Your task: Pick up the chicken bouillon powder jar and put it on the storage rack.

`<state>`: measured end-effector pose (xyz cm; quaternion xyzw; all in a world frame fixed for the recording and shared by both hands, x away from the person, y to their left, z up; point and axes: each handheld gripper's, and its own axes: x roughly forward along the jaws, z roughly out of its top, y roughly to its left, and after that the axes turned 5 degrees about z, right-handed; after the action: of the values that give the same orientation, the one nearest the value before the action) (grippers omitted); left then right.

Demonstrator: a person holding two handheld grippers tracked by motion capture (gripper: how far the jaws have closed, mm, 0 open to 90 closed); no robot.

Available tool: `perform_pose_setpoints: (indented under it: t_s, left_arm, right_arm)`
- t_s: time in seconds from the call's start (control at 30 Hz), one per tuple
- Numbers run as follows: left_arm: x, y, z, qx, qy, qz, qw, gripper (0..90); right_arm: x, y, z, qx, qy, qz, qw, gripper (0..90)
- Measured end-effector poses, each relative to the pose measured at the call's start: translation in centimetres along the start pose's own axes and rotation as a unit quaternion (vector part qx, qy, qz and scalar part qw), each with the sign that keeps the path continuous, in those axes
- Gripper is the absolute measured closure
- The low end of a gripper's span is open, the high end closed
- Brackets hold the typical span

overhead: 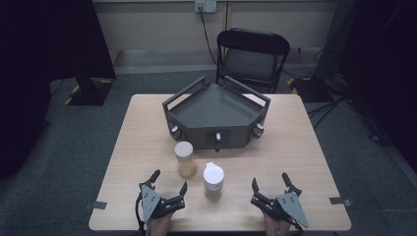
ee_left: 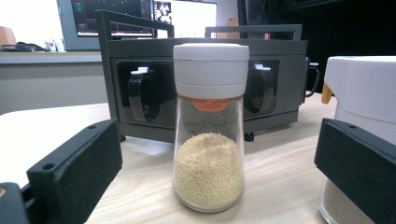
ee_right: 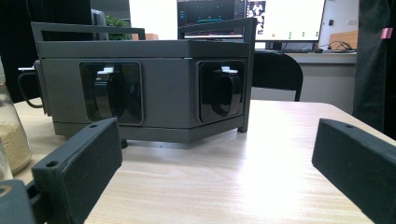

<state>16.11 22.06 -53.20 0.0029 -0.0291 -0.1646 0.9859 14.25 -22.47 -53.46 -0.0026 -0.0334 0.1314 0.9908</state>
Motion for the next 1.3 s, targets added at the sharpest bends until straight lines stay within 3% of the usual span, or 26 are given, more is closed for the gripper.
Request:
perform_pose_setpoints:
  t_s: [0.5, 0.93, 1.2, 1.3]
  left_arm:
    - [0.1, -0.2, 0.1, 0.000, 0.002, 0.008, 1.0000, 0.2]
    - [0.4, 0.1, 0.5, -0.003, 0.014, 0.002, 0.9999, 0.1]
    - [0.5, 0.4, 0.8, -0.021, 0.009, 0.000, 0.9997, 0.1]
    - [0.4, 0.6, 1.2, -0.028, 0.019, -0.002, 0.9994, 0.1]
  right_arm:
    - [0.0, 0.1, 0.0, 0.000, 0.000, -0.002, 1.0000, 0.5]
    - [0.0, 0.2, 0.0, 0.000, 0.000, -0.006, 1.0000, 0.4]
    - [0.0, 0.2, 0.0, 0.000, 0.000, -0.006, 1.0000, 0.4]
    - [0.0, 0.2, 0.0, 0.000, 0.000, -0.006, 1.0000, 0.4]
